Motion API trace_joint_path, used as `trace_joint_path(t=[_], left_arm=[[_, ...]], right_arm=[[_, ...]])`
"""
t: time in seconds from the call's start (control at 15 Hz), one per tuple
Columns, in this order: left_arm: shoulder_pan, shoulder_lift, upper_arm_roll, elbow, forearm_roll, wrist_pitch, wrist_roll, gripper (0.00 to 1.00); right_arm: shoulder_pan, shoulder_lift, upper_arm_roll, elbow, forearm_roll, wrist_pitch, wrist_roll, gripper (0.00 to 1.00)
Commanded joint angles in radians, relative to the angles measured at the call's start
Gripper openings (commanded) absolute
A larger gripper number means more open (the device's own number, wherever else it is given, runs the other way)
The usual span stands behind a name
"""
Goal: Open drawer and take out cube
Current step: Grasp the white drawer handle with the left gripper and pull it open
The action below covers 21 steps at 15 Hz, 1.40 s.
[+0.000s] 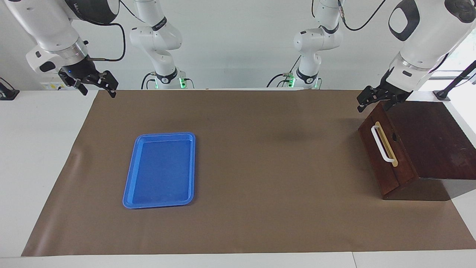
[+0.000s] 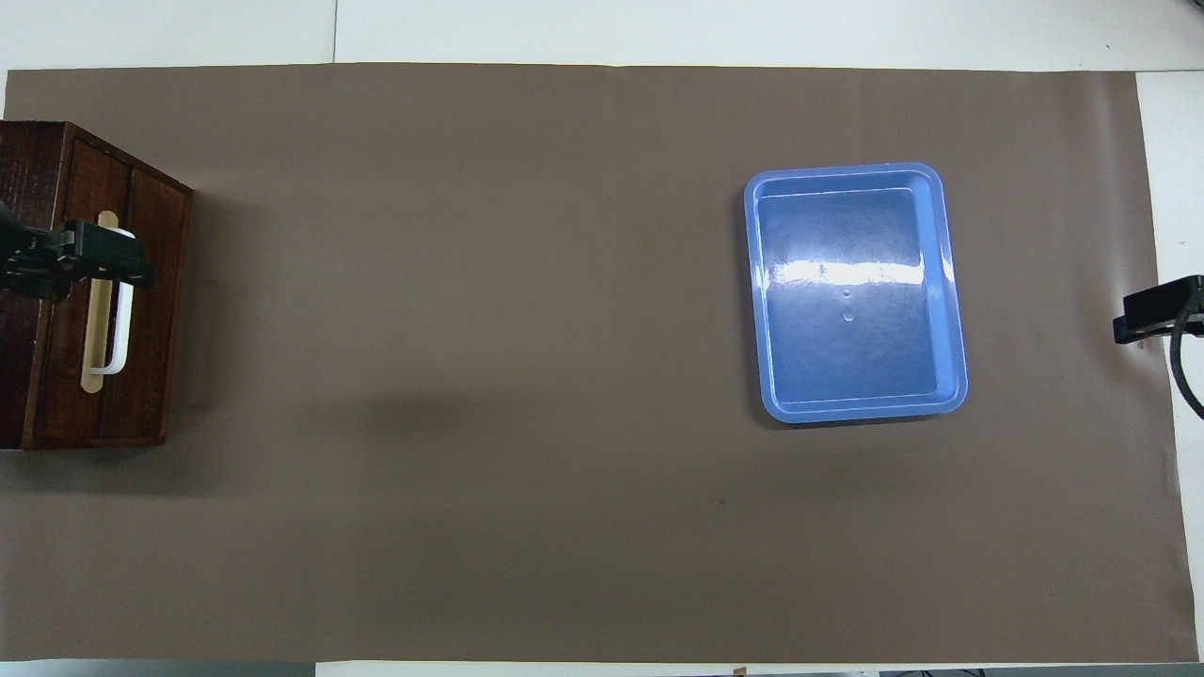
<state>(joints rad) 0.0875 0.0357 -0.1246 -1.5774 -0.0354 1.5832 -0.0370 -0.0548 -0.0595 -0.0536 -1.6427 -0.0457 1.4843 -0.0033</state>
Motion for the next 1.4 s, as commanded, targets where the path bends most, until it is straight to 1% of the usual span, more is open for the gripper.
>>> trace_joint_path(t=[0.0,0.27,0.33,0.47,0.53,0.67,0.8,0.87,1.0,1.14,1.2,1.34], left_arm=[[0.009,-0.013,-0.001,-0.012,-0.017,0.018,0.006,1.0],[0.009,-0.016,-0.001,-0.024,-0.012,0.026,0.005,1.0],[0.009,-0.026,-0.001,-0.047,-0.012,0.058,-0.004,1.0],[-0.002,-0.045,-0.001,-0.117,0.008,0.193,-0.004,1.0],[-0.006,-0.039,-0.003,-0.128,0.061,0.236,-0.003,1.0],[-0.008,-0.017,-0.004,-0.173,0.135,0.273,0.005,1.0],[-0.031,0.022,-0.006,-0.22,0.263,0.351,0.008,1.0],[-0.041,0.047,-0.004,-0.234,0.311,0.369,0.008,1.0],[-0.042,0.079,-0.004,-0.28,0.336,0.434,0.008,1.0],[-0.032,0.099,-0.004,-0.326,0.412,0.498,0.012,1.0],[-0.028,0.101,-0.004,-0.343,0.431,0.533,0.022,1.0],[0.004,0.111,-0.004,-0.351,0.443,0.561,0.067,1.0]], right_arm=[[0.003,-0.01,0.001,-0.006,-0.008,-0.013,0.0,1.0],[0.003,-0.01,0.0,-0.006,-0.008,-0.013,0.0,1.0],[0.003,-0.01,0.0,-0.006,-0.008,-0.013,0.0,1.0],[0.003,-0.01,0.0,-0.006,-0.008,-0.013,0.0,1.0],[0.003,-0.01,0.0,-0.006,-0.008,-0.013,0.0,1.0],[0.003,-0.01,0.0,-0.006,-0.008,-0.013,0.0,1.0],[0.003,-0.01,0.001,-0.006,-0.008,-0.013,0.0,1.0],[0.003,-0.01,0.0,-0.006,-0.008,-0.013,0.0,1.0],[0.003,-0.01,0.001,-0.006,-0.008,-0.013,0.0,1.0],[0.003,-0.01,0.0,-0.006,-0.008,-0.013,0.0,1.0],[0.003,-0.01,0.0,-0.006,-0.008,-0.013,0.0,1.0],[0.003,-0.01,0.001,-0.006,-0.008,-0.013,0.0,1.0]])
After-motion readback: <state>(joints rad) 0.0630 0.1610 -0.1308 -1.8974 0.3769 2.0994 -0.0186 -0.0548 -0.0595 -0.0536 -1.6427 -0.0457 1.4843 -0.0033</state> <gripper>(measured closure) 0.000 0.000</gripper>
